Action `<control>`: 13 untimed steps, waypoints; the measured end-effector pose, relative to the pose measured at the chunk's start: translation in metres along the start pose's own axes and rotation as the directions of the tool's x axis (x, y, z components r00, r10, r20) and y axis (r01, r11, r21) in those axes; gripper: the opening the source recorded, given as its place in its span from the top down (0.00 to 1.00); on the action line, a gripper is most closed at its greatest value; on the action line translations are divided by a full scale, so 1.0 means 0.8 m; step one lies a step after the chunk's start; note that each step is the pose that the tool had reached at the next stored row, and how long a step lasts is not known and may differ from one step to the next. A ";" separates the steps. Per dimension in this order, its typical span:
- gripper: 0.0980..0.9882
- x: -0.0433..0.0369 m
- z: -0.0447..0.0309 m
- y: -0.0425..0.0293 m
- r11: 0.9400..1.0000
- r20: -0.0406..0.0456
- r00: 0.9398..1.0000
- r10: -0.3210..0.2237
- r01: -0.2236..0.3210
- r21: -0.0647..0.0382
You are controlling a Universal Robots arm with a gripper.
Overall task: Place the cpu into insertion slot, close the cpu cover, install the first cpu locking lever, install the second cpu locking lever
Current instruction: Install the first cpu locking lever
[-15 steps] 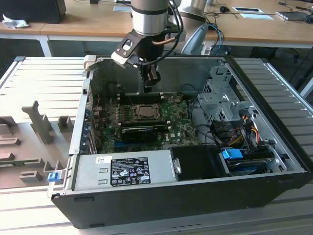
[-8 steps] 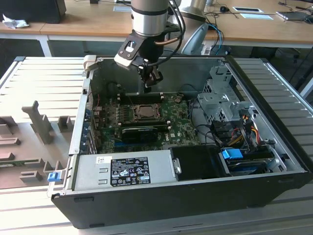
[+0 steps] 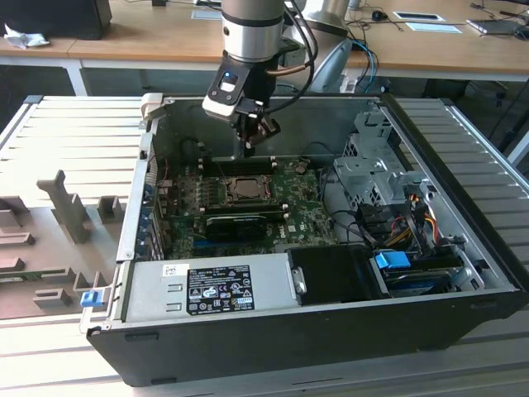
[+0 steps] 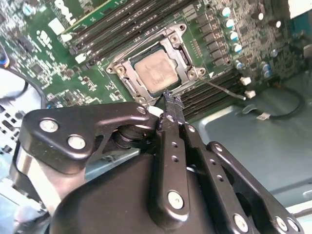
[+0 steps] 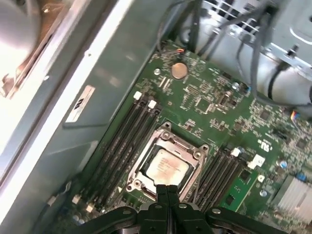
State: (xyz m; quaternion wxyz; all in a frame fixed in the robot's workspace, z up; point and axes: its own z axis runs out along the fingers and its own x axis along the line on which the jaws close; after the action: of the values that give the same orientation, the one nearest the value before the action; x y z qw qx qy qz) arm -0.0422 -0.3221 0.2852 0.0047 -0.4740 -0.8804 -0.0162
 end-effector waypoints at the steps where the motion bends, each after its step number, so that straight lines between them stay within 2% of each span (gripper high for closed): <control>1: 0.99 0.000 0.0001 0.0000 0.999 -0.001 0.999 -0.035 0.035 0.001; 3: 0.99 0.000 0.0001 0.0000 0.997 -0.002 0.997 -0.080 0.080 0.002; 6: 0.99 0.000 0.0001 0.0000 0.989 -0.004 0.989 -0.146 0.146 0.003; 9: 0.99 0.000 0.0001 0.0000 0.975 -0.006 0.975 -0.224 0.224 0.005; 11: 0.99 0.000 0.0004 0.0000 0.958 -0.008 0.958 -0.287 0.287 0.006; 12: 0.99 0.000 0.0005 0.0000 0.946 -0.009 0.946 -0.324 0.324 0.006; 13: 0.99 0.000 0.0006 0.0000 0.930 -0.011 0.930 -0.369 0.369 0.007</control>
State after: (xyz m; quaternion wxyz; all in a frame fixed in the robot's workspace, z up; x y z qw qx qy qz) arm -0.0422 -0.3221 0.2847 0.0077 -0.3002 -0.9537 -0.0150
